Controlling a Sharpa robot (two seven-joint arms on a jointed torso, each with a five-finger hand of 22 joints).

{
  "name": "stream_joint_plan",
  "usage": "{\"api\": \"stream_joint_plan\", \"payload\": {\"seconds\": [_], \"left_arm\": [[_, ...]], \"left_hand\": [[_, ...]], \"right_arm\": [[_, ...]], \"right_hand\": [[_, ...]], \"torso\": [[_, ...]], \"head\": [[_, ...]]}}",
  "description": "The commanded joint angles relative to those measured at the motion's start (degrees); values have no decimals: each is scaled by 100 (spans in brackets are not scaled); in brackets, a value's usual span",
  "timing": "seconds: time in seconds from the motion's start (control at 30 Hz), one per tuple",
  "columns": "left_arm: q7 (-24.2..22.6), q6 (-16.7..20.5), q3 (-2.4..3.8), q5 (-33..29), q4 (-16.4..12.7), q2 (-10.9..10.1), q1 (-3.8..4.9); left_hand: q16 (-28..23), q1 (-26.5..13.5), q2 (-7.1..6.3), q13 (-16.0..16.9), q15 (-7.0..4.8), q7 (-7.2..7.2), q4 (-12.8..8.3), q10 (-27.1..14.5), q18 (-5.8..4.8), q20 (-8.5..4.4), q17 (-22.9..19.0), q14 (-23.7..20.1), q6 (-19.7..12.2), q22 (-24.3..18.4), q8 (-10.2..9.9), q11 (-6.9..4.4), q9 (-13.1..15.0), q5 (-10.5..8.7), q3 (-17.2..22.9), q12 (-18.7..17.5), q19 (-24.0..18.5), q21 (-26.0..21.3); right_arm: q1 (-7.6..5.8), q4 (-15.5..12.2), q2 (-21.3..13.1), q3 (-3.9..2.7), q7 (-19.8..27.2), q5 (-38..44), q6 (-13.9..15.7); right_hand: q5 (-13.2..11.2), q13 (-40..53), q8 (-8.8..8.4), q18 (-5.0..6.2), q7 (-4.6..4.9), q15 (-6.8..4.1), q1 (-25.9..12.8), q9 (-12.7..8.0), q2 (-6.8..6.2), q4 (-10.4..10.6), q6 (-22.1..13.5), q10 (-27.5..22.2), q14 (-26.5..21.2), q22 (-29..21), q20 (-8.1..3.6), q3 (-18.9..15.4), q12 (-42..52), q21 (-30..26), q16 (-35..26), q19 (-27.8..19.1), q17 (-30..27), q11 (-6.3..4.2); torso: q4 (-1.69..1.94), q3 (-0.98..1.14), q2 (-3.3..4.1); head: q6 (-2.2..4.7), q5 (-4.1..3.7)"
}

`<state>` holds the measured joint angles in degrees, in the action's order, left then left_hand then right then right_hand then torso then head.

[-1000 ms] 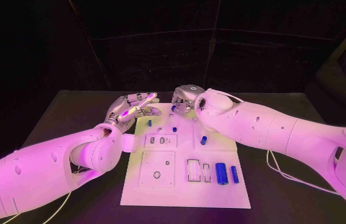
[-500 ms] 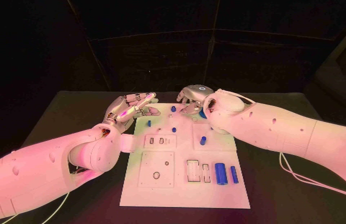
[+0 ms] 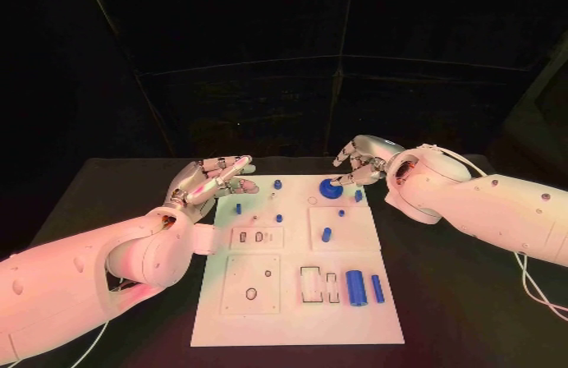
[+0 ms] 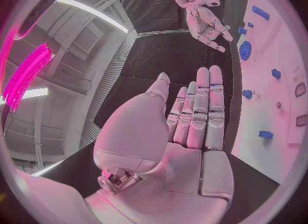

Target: Assemble the parts on the task board

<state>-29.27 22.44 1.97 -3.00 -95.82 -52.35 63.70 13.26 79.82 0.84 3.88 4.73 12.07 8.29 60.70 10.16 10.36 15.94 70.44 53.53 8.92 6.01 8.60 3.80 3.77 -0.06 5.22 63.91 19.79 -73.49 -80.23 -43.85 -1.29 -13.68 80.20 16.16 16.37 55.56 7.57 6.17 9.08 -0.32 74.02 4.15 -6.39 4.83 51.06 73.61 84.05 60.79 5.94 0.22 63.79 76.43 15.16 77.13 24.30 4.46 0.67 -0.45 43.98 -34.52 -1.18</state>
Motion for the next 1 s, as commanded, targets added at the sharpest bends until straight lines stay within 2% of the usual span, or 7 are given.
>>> {"api": "stream_joint_plan", "payload": {"seconds": [0.03, 0.13, 0.27, 0.43, 0.53, 0.8, 1.0], "left_arm": [[-20, -108, 6, 28, 12, 18, 11], [-17, -113, 6, 28, 30, 30, 11], [-13, -119, 6, 28, 54, 49, 11], [-8, -124, 6, 28, 86, 72, 11], [-4, -125, 5, 28, 107, 83, 11], [0, -127, 5, 28, 130, 91, 11], [3, -131, 5, 28, 140, 100, 11]], "left_hand": [[5, 1, 46, -7, -5, -4, -45, -39, 23, 16, 10, 17, -13, 5, -36, 1, -4, 21, -2, -27, 31, 26], [5, 1, 46, -7, -5, -4, -45, -39, 23, 16, 10, 17, -13, 5, -36, 1, -4, 21, -2, -27, 31, 26], [5, 1, 46, -7, -5, -4, -45, -39, 23, 16, 10, 17, -13, 5, -36, 1, -4, 21, -2, -27, 31, 26], [5, 2, 47, -7, -5, -5, -46, -38, 23, 16, 10, 17, -12, 5, -36, 1, -4, 21, -2, -27, 31, 26], [3, 5, 51, -6, -5, -9, -51, -33, 23, 16, 17, 15, -7, 6, -36, -1, -2, 22, -1, -27, 29, 28], [0, 15, 58, -5, -7, -11, -62, -28, 23, 15, 27, 12, -2, 7, -37, -3, -2, 23, 4, -29, 27, 30], [-1, 23, 62, -4, -8, -12, -70, -25, 23, 14, 34, 11, 0, 8, -38, -5, -1, 23, 8, -31, 25, 32]], "right_arm": [[-10, 13, -25, -9, -293, -451, -266], [-10, 102, 10, -11, -341, -455, -350], [-10, 258, 136, -12, -369, -407, -462], [-8, 439, 320, -11, -389, -218, -604], [-7, 524, 415, -10, -383, -129, -728], [-5, 580, 487, -8, -396, -23, -919], [-4, 657, 545, -7, -456, 44, -1045]], "right_hand": [[-40, 782, 56, -88, 34, 37, 162, -8, -8, 246, -110, 62, 104, 215, -2, -155, 679, 128, -36, 78, 22, 11], [-46, 1069, 78, -111, 52, 37, 251, -11, -3, 331, -157, 175, 106, 330, 10, -190, 907, 193, -47, 123, 32, 16], [-50, 1250, 93, -125, 69, 45, 370, -16, 18, 387, -220, 235, 110, 417, 17, -206, 1050, 245, -57, 154, 43, 23], [-65, 1419, 115, -137, 76, 49, 557, -16, 51, 367, -264, 302, 111, 486, 22, -183, 1177, 288, -70, 175, 54, 27], [-85, 1545, 148, -140, 71, 46, 655, -10, 80, 341, -250, 366, 111, 512, 21, -162, 1269, 305, -78, 180, 59, 24], [-120, 1770, 184, -149, 63, 43, 722, -5, 117, 320, -224, 504, 111, 563, 19, -148, 1440, 333, -87, 196, 66, 19], [-122, 1870, 199, -159, 63, 41, 756, -5, 146, 305, -216, 566, 111, 615, 18, -137, 1517, 360, -92, 217, 69, 18]], "torso": [[-24, 12, -6], [-24, 17, 2], [-6, 1, 3], [5, 6, 8], [3, -4, 2], [-12, -6, -2], [0, -7, 1]], "head": [[10, -13], [11, -13], [4, -44], [-13, -46], [-32, -35], [-39, -44], [-54, -56]]}}
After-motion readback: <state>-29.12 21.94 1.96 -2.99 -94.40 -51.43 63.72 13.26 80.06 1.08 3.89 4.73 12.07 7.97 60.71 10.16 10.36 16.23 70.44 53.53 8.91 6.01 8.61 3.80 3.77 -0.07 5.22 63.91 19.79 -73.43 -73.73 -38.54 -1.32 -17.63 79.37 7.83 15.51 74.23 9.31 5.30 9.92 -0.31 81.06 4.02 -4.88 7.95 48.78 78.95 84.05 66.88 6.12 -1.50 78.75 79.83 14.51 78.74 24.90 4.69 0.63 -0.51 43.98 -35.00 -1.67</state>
